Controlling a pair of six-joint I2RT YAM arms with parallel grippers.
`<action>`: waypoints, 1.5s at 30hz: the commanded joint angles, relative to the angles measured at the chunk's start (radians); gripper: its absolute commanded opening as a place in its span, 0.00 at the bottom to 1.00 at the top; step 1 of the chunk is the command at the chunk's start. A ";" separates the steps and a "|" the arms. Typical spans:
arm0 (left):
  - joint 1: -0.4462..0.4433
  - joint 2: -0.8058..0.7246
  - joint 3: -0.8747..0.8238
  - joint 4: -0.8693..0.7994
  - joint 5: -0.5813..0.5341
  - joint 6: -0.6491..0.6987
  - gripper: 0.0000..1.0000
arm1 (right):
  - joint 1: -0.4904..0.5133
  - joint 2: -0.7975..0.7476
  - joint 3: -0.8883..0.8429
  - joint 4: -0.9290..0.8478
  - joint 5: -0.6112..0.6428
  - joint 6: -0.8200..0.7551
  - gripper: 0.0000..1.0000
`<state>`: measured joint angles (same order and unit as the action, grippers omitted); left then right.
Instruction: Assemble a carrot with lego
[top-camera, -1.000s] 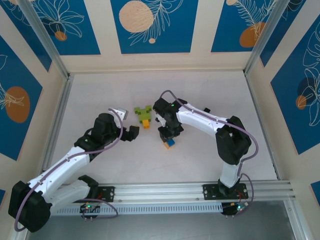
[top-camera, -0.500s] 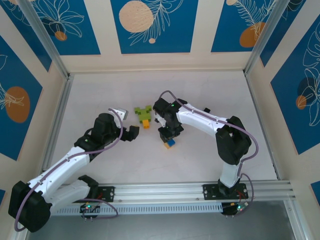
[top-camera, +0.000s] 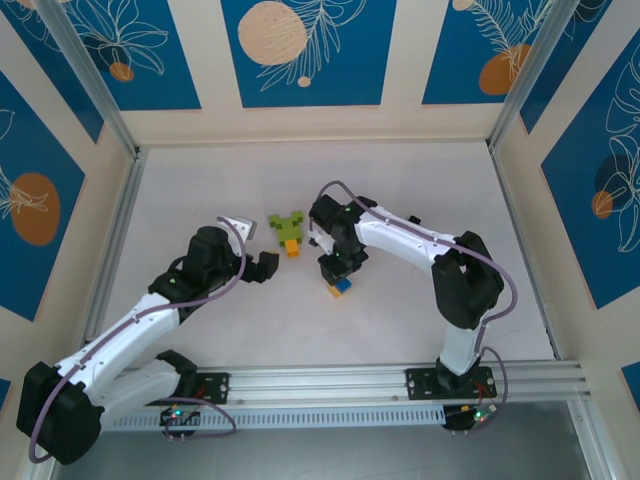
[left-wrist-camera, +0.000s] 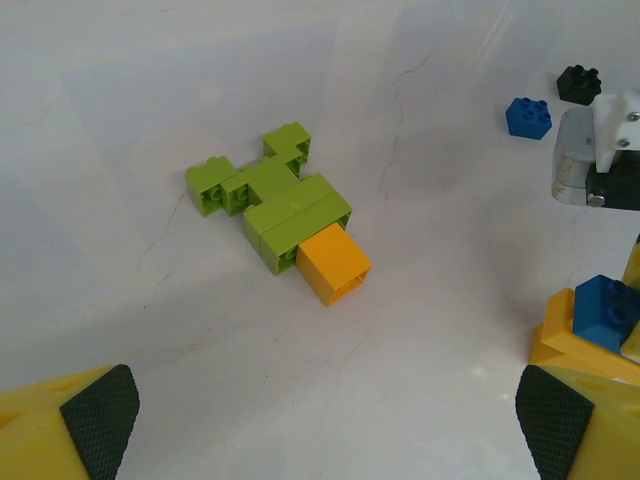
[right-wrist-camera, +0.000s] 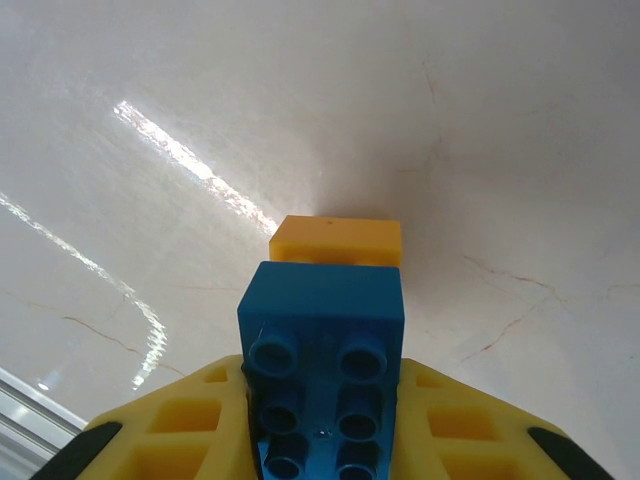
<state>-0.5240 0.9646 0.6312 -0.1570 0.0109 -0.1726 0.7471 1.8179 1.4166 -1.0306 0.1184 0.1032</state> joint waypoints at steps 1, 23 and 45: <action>-0.004 0.002 0.025 -0.006 0.018 0.020 0.99 | -0.008 0.045 -0.032 -0.032 -0.035 -0.014 0.29; -0.003 -0.003 0.027 -0.007 0.020 0.021 0.99 | 0.047 0.140 0.007 -0.056 -0.015 0.112 0.29; -0.003 -0.007 0.025 -0.008 0.023 0.022 0.99 | 0.041 0.170 -0.033 -0.054 -0.021 0.099 0.27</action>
<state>-0.5240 0.9646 0.6312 -0.1570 0.0185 -0.1722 0.7807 1.8816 1.4723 -1.0954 0.1608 0.2016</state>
